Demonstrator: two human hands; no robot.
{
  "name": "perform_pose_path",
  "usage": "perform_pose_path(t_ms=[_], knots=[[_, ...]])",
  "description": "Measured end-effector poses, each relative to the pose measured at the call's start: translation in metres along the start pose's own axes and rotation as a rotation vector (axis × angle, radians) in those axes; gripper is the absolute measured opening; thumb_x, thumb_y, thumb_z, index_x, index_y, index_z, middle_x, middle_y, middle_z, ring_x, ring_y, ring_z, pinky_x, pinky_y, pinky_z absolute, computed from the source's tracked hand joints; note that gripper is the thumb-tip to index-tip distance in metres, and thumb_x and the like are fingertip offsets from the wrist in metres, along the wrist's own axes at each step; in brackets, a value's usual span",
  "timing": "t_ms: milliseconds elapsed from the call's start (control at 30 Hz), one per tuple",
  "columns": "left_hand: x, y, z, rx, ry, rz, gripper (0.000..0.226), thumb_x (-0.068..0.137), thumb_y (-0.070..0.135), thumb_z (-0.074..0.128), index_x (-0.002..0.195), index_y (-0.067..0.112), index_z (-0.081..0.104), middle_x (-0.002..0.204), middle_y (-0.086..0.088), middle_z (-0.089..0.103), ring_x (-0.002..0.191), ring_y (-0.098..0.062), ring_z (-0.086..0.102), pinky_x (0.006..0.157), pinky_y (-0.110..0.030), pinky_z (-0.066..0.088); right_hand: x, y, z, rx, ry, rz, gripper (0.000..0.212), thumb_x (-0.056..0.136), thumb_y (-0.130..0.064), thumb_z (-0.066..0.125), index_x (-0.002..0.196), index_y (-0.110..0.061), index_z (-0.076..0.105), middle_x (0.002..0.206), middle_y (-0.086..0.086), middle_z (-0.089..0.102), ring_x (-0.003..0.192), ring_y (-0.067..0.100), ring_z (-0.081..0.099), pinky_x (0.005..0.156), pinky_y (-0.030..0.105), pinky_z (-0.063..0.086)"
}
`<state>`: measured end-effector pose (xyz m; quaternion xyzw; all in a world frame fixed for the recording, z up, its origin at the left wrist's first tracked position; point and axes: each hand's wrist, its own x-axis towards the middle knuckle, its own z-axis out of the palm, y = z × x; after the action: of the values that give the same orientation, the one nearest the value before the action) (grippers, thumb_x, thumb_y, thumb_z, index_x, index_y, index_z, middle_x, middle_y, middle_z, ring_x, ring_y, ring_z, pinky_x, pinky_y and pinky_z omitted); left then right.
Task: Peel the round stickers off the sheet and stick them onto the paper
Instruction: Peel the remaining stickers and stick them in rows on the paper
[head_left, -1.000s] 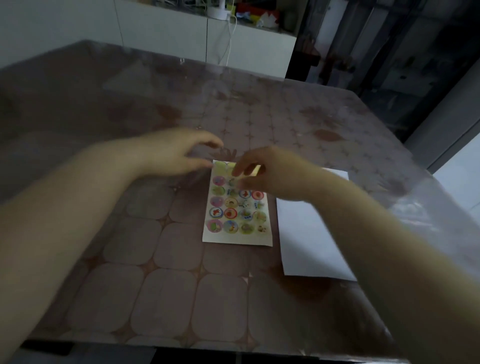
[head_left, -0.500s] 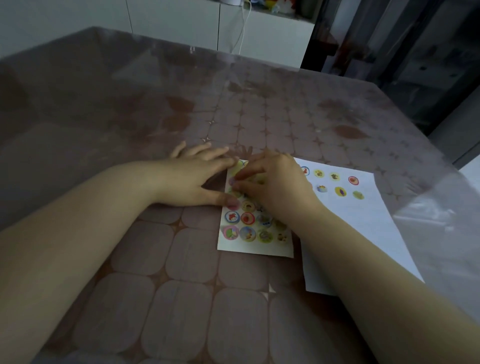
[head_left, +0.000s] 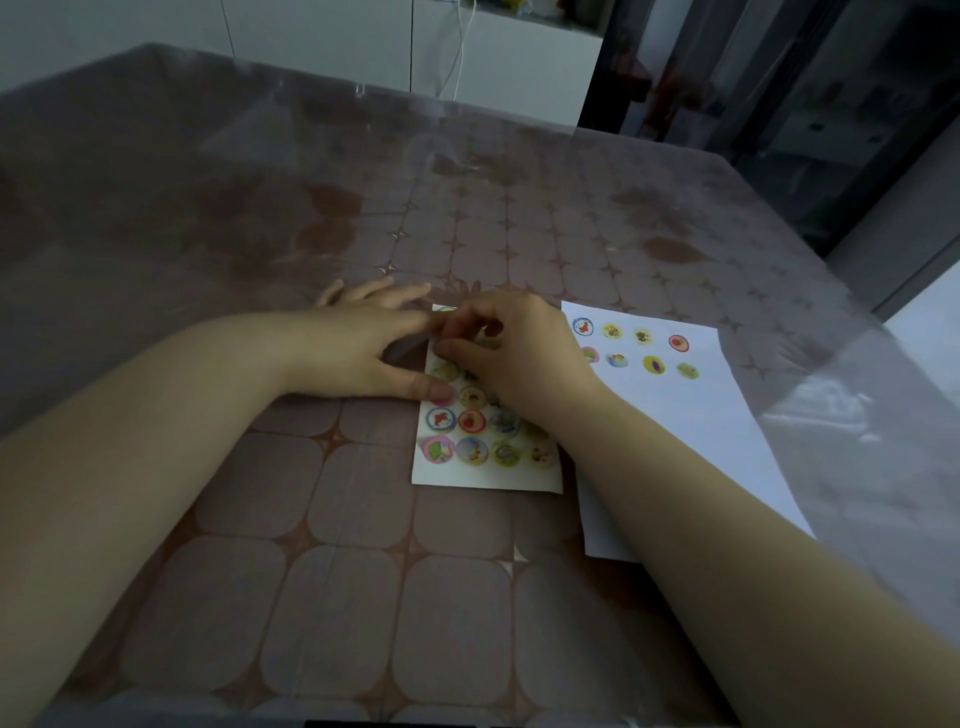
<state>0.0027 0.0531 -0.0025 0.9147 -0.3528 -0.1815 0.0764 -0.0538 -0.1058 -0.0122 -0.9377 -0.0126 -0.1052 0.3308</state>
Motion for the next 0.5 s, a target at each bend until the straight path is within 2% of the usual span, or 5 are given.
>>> perform_pose_path(t_ms=[100,200,333,400,500], knots=[[-0.001,0.002,-0.001,-0.010,-0.001,-0.016,0.107,0.036,0.085,0.024,0.138,0.054,0.018,0.156,0.013,-0.006,0.144,-0.016,-0.007,0.115,-0.047,-0.006,0.001,0.002,-0.003,0.062,-0.036,0.029,0.006,0.076,-0.028,0.070,0.073,-0.029,0.065,0.070,-0.019,0.056,0.072,0.003,0.052,0.072,0.026,0.043],[-0.002,0.004,-0.001,0.007,-0.026,-0.043,0.102,0.046,0.095,0.033,0.137,0.055,0.015,0.157,0.013,-0.007,0.144,-0.018,-0.010,0.115,-0.047,-0.008,0.002,0.005,-0.007,0.144,-0.048,0.053,0.006,0.073,-0.029,0.073,0.075,-0.027,0.069,0.069,-0.013,0.061,0.071,0.010,0.058,0.070,0.029,0.048],[0.000,0.003,0.000,0.028,-0.015,-0.053,0.090,0.056,0.087,0.039,0.137,0.056,0.013,0.157,0.011,-0.008,0.144,-0.019,-0.011,0.115,-0.047,-0.009,0.001,0.005,-0.010,0.211,-0.053,0.102,0.005,0.073,-0.027,0.074,0.073,-0.026,0.069,0.072,-0.005,0.064,0.063,0.006,0.056,0.057,0.021,0.047],[0.000,0.000,0.001,0.037,-0.011,-0.037,0.096,0.050,0.093,0.034,0.136,0.058,0.013,0.157,0.011,-0.006,0.144,-0.018,-0.010,0.115,-0.048,-0.009,0.002,0.001,-0.018,0.275,-0.009,0.131,0.007,0.074,-0.025,0.074,0.070,-0.026,0.068,0.070,-0.004,0.066,0.058,0.003,0.054,0.054,0.017,0.045],[0.002,-0.005,0.003,0.087,0.031,0.019,0.117,0.028,0.099,0.011,0.137,0.057,0.008,0.157,0.010,-0.002,0.144,-0.017,-0.008,0.114,-0.049,-0.007,0.002,-0.003,-0.058,0.202,0.077,0.181,0.005,0.073,-0.029,0.074,0.072,-0.025,0.071,0.075,0.003,0.070,0.064,0.013,0.053,0.055,0.025,0.040]])
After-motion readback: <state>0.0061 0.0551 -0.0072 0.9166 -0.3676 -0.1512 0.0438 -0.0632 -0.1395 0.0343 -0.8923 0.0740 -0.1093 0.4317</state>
